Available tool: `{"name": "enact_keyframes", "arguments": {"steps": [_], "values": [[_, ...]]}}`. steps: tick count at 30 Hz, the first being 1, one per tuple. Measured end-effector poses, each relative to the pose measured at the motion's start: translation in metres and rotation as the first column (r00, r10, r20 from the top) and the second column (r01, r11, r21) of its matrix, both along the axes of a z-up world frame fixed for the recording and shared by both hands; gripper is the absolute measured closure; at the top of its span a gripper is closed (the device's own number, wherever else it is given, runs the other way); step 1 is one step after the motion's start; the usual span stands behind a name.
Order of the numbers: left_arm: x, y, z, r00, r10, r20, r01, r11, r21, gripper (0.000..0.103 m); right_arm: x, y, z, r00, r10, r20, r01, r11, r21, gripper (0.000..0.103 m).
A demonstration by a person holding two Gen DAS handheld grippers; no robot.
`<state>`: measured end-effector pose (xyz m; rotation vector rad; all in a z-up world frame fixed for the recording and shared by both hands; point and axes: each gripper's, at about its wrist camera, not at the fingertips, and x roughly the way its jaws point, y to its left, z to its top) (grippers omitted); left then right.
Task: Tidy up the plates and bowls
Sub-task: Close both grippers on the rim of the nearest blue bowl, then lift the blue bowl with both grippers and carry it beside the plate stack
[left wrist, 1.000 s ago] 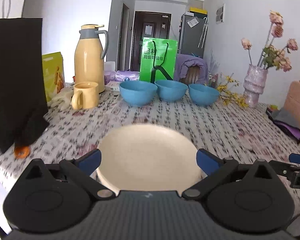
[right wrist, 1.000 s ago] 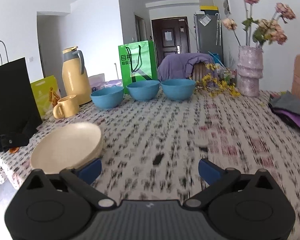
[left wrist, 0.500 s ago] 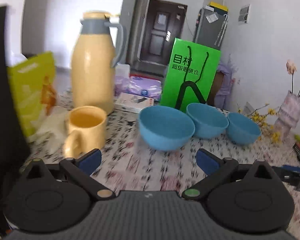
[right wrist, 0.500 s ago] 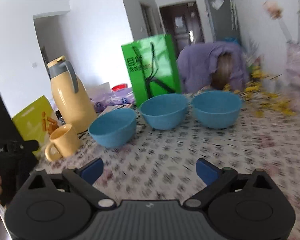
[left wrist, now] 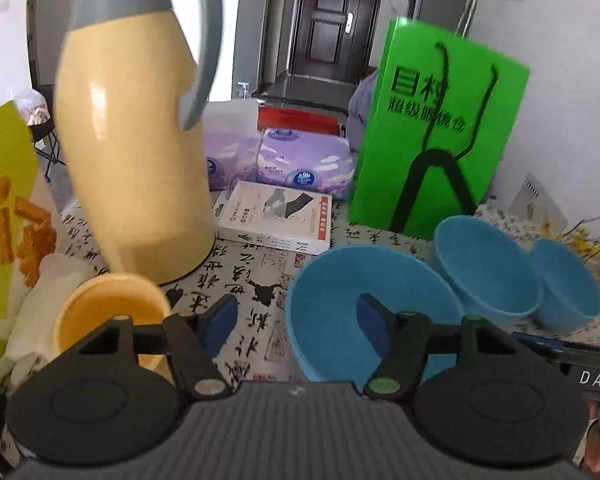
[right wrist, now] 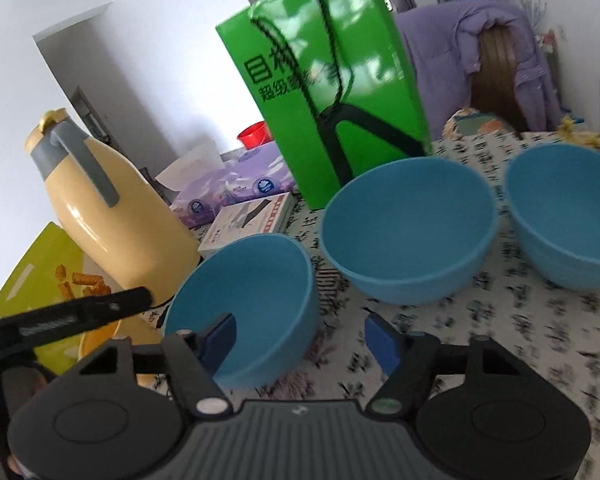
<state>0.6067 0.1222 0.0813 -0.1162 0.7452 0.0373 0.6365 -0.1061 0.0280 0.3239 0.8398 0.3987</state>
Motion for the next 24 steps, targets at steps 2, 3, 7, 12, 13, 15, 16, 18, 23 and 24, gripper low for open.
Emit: {"name": "enact_keyframes", "arguments": {"steps": [2, 3, 7, 12, 13, 15, 16, 18, 23, 24], "values": [[0.014, -0.001, -0.009, 0.999, 0.011, -0.031, -0.011, 1.0, 0.009, 0.048, 0.012, 0.006, -0.008, 1.0, 0.01, -0.022, -0.01, 1.0, 0.02, 0.046], [0.019, 0.0, -0.012, 0.999, 0.018, -0.045, -0.017, 1.0, 0.012, 0.049, 0.016, 0.006, -0.011, 0.999, 0.006, -0.034, -0.005, 1.0, 0.029, 0.049], [0.035, -0.001, -0.024, 0.996, 0.008, -0.084, -0.008, 1.0, 0.004, 0.068, 0.027, 0.012, -0.025, 0.997, -0.006, -0.075, 0.01, 0.999, 0.041, 0.073], [0.036, -0.004, -0.032, 0.995, -0.007, -0.1, 0.008, 1.0, 0.009, 0.089, 0.034, 0.016, -0.035, 0.996, -0.005, -0.089, 0.008, 0.999, 0.042, 0.083], [0.036, -0.004, -0.032, 0.995, -0.006, -0.103, 0.006, 1.0, 0.007, 0.091, 0.035, 0.016, -0.034, 0.996, -0.006, -0.09, 0.01, 0.999, 0.04, 0.083], [0.034, -0.003, -0.029, 0.994, -0.006, -0.11, 0.005, 1.0, -0.007, 0.094, 0.033, 0.013, -0.032, 0.996, -0.01, -0.092, 0.013, 1.0, 0.029, 0.086], [0.034, -0.003, -0.027, 0.994, -0.008, -0.11, 0.006, 1.0, -0.014, 0.095, 0.032, 0.013, -0.031, 0.995, -0.014, -0.094, 0.016, 1.0, 0.019, 0.086], [0.028, -0.005, -0.021, 0.995, -0.012, -0.099, 0.011, 1.0, -0.015, 0.095, 0.026, 0.011, -0.026, 0.995, -0.018, -0.094, 0.019, 1.0, 0.015, 0.087], [0.004, -0.014, 0.0, 0.997, -0.028, -0.068, 0.027, 1.0, -0.015, 0.095, 0.007, 0.0, -0.004, 0.997, -0.025, -0.072, 0.026, 0.999, 0.018, 0.088], [-0.006, -0.016, 0.006, 0.998, -0.032, -0.06, 0.031, 0.999, -0.018, 0.095, 0.001, -0.003, 0.002, 0.998, -0.022, -0.066, 0.023, 1.0, 0.02, 0.088]]}}
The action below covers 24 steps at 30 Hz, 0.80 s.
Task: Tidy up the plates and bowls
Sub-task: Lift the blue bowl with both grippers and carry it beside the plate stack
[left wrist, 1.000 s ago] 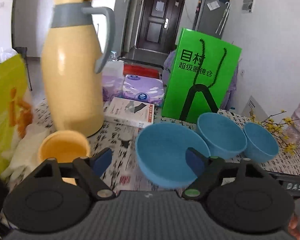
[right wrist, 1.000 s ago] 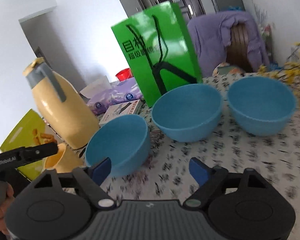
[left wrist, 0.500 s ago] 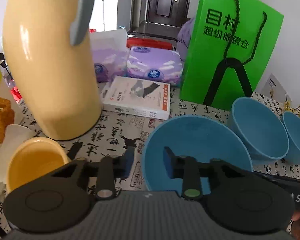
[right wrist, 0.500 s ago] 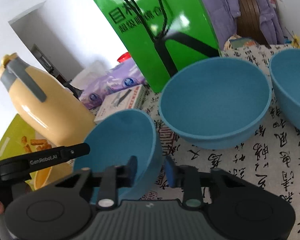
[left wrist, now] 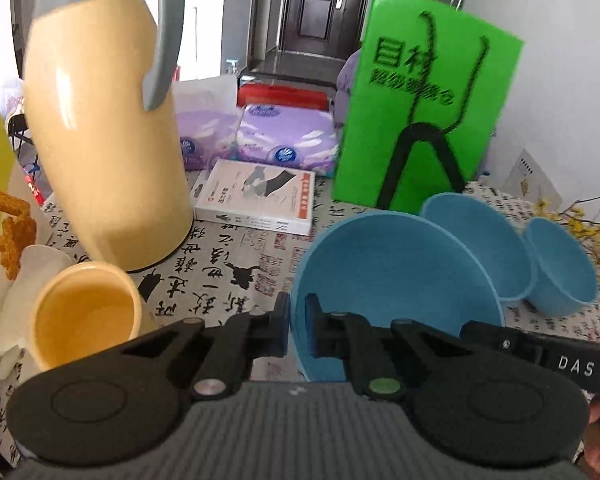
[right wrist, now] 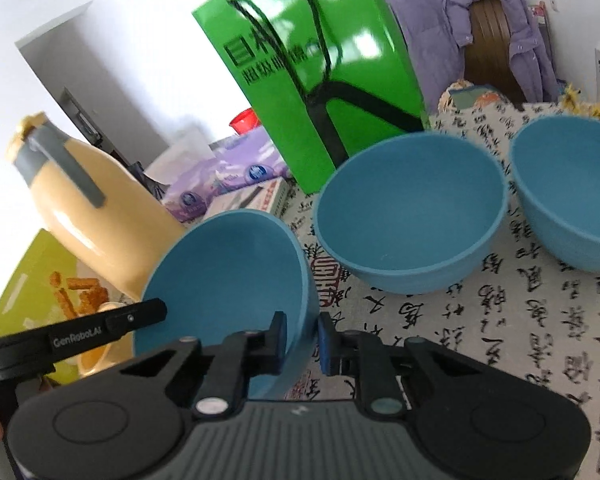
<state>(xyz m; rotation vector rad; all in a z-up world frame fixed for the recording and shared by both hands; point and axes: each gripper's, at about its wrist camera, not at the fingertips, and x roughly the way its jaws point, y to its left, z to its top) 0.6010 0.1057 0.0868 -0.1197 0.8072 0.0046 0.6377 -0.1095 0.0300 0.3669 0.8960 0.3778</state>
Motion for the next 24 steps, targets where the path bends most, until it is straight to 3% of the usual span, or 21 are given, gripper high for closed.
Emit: {"name": "enact_keyframes", "arguments": {"steps": [14, 24], "values": [[-0.147, -0.084, 0.045, 0.998, -0.053, 0.047, 0.056, 0.996, -0.075, 0.095, -0.141, -0.08, 0.051, 0.999, -0.022, 0.031, 0.023, 1.0, -0.017, 0.091], [-0.247, -0.173, 0.03, 0.982, -0.179, 0.052, 0.185, 0.974, -0.134, 0.094, -0.258, -0.179, 0.063, 0.994, -0.105, 0.017, 0.106, 0.992, -0.074, 0.091]]}}
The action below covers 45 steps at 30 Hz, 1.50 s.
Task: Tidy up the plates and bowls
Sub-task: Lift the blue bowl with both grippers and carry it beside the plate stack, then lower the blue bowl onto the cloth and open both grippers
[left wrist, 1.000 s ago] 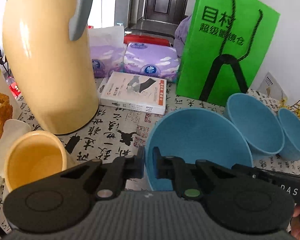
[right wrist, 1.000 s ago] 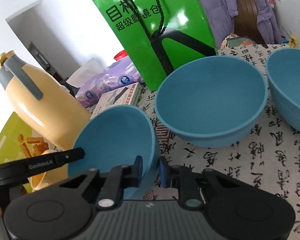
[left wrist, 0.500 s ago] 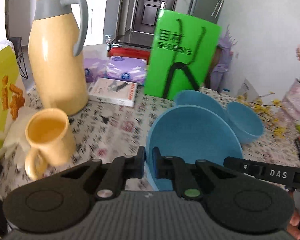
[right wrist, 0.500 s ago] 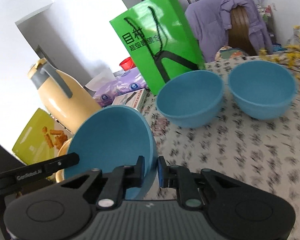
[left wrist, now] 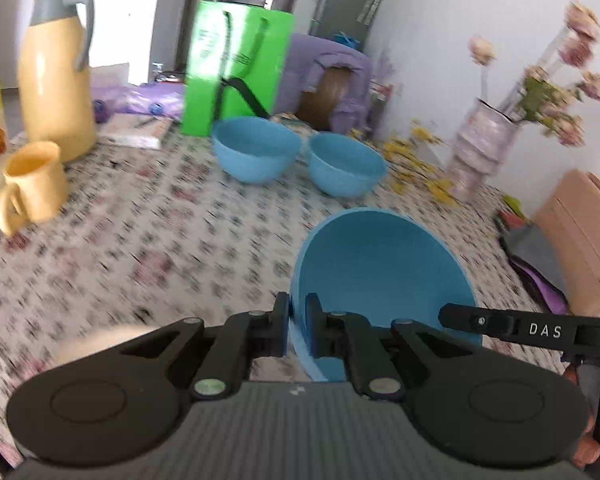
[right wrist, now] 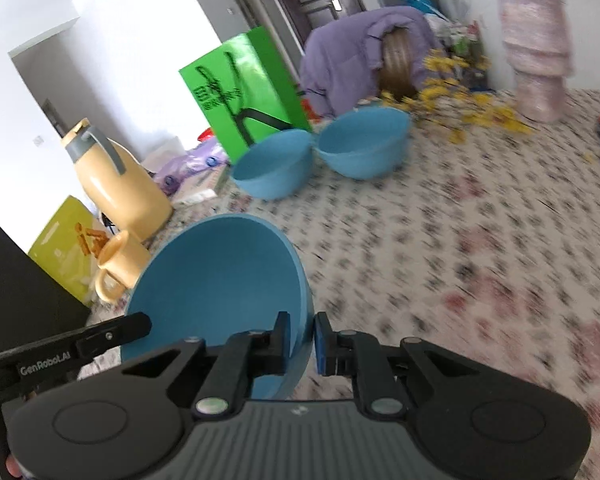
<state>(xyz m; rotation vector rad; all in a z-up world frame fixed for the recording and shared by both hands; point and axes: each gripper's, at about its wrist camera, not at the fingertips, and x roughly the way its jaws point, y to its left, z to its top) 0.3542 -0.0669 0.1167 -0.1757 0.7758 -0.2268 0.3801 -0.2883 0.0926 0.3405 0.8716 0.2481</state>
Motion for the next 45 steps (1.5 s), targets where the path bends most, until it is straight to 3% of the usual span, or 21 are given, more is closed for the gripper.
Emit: {"name": "enact_keyframes", "arguments": {"steps": [7, 16, 28, 33, 34, 36, 37, 39, 43, 45], "values": [[-0.033, -0.054, -0.027, 0.996, -0.079, -0.048, 0.078, 0.996, -0.035, 0.093, -0.044, -0.059, -0.015, 0.997, -0.072, -0.027, 0.071, 0.997, -0.026, 0.091], [-0.028, -0.102, -0.052, 0.984, -0.147, -0.099, 0.145, 0.989, -0.033, 0.093, -0.056, -0.111, -0.038, 0.985, -0.157, -0.075, 0.154, 0.987, -0.044, 0.091], [-0.016, -0.118, -0.069, 0.976, -0.164, -0.144, 0.163, 0.986, -0.023, 0.092, -0.049, -0.125, -0.061, 0.98, -0.159, -0.116, 0.154, 0.987, -0.046, 0.087], [-0.016, -0.118, -0.071, 0.975, -0.177, -0.137, 0.176, 0.984, -0.02, 0.088, -0.048, -0.126, -0.06, 0.982, -0.152, -0.108, 0.151, 0.988, -0.02, 0.073], [-0.017, -0.117, -0.07, 0.976, -0.178, -0.129, 0.178, 0.984, -0.015, 0.082, -0.048, -0.126, -0.059, 0.983, -0.151, -0.102, 0.149, 0.988, -0.024, 0.07], [-0.021, -0.116, -0.067, 0.977, -0.182, -0.108, 0.183, 0.983, -0.008, 0.065, -0.05, -0.124, -0.056, 0.985, -0.152, -0.084, 0.149, 0.988, -0.04, 0.052], [-0.025, -0.115, -0.063, 0.978, -0.186, -0.09, 0.187, 0.982, -0.005, 0.057, -0.052, -0.124, -0.053, 0.986, -0.152, -0.07, 0.149, 0.987, -0.054, 0.049], [-0.033, -0.113, -0.055, 0.98, -0.196, -0.046, 0.197, 0.98, 0.019, 0.052, -0.057, -0.124, -0.047, 0.987, -0.156, -0.035, 0.153, 0.985, -0.082, 0.046], [-0.062, -0.1, -0.034, 0.973, -0.221, 0.067, 0.217, 0.974, 0.059, 0.027, -0.078, -0.125, -0.029, 0.986, -0.155, 0.054, 0.161, 0.978, -0.132, 0.036], [-0.083, -0.089, -0.026, 0.965, -0.225, 0.137, 0.214, 0.973, 0.085, 0.02, -0.096, -0.122, -0.02, 0.984, -0.136, 0.116, 0.153, 0.977, -0.151, 0.033]]}}
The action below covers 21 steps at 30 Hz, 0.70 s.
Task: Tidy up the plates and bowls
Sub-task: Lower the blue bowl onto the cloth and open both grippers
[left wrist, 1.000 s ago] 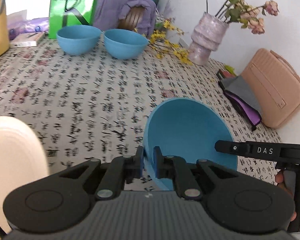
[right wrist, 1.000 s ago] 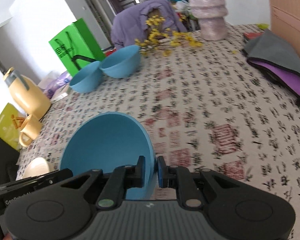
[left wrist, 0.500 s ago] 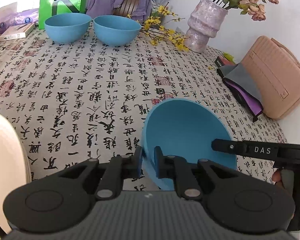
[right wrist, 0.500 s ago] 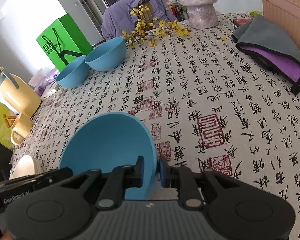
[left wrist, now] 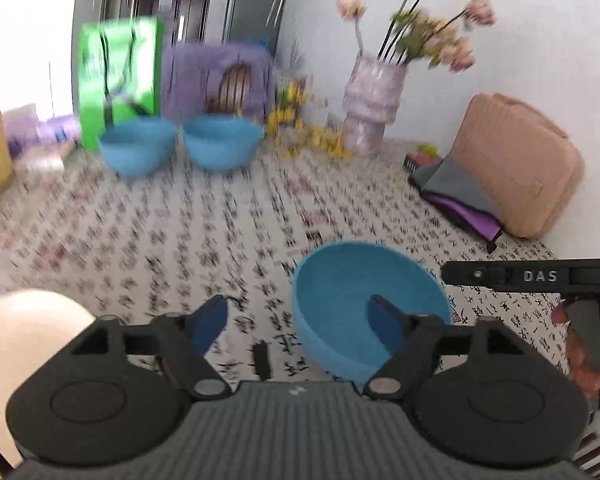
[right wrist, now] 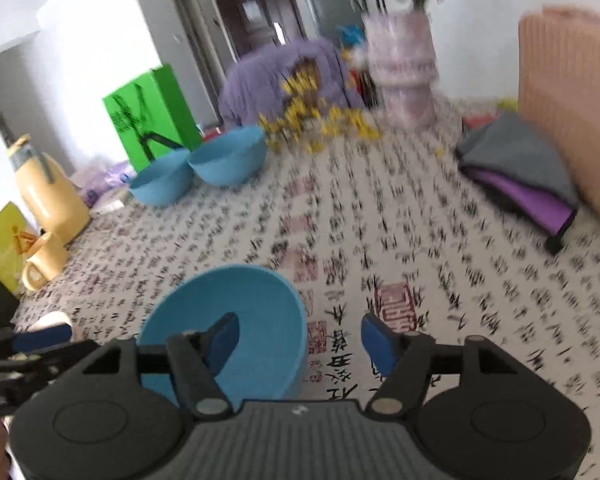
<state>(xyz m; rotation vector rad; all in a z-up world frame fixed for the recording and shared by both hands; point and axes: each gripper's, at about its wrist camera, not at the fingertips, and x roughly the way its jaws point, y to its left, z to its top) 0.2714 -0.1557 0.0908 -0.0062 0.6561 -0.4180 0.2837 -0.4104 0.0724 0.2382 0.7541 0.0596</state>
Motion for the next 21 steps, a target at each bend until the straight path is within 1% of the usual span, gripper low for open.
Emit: {"name": "enact_keyframes", "arguments": {"steps": [2, 3, 5, 7, 9, 11, 14, 18, 21], "values": [[-0.018, 0.012, 0.005, 0.999, 0.013, 0.042, -0.013, 1.0, 0.003, 0.018, -0.02, 0.009, 0.008, 0.998, 0.018, 0.055, -0.015, 0.999, -0.052, 0.026], [-0.028, 0.02, 0.006, 0.998, 0.024, 0.058, -0.024, 1.0, -0.002, 0.016, -0.031, 0.014, 0.012, 0.996, 0.024, 0.082, -0.018, 0.997, -0.074, 0.025], [-0.048, 0.036, 0.006, 0.995, 0.05, 0.087, -0.048, 0.999, -0.016, 0.01, -0.053, 0.023, 0.017, 0.989, 0.045, 0.14, -0.032, 0.995, -0.095, 0.02], [-0.066, 0.05, 0.003, 0.99, 0.089, 0.113, -0.089, 0.996, -0.01, 0.009, -0.073, 0.033, 0.018, 0.979, 0.065, 0.192, -0.044, 0.993, -0.108, 0.018], [-0.085, 0.063, 0.0, 0.981, 0.138, 0.139, -0.141, 0.99, 0.012, 0.009, -0.093, 0.046, 0.017, 0.968, 0.083, 0.237, -0.05, 0.989, -0.14, 0.014], [-0.099, 0.078, -0.003, 0.973, 0.18, 0.146, -0.182, 0.983, -0.002, 0.007, -0.109, 0.059, 0.014, 0.959, 0.096, 0.268, -0.052, 0.985, -0.165, 0.012], [-0.121, 0.097, -0.008, 0.959, 0.231, 0.162, -0.231, 0.973, -0.016, 0.004, -0.132, 0.075, 0.008, 0.952, 0.107, 0.288, -0.063, 0.985, -0.159, 0.01], [-0.14, 0.111, -0.013, 0.934, 0.285, 0.217, -0.296, 0.955, 0.017, 0.002, -0.153, 0.089, -0.003, 0.949, 0.127, 0.289, -0.095, 0.988, -0.123, 0.008], [-0.145, 0.12, -0.012, 0.929, 0.295, 0.224, -0.304, 0.952, 0.007, 0.0, -0.159, 0.097, -0.009, 0.951, 0.148, 0.271, -0.12, 0.986, -0.117, 0.008]]}}
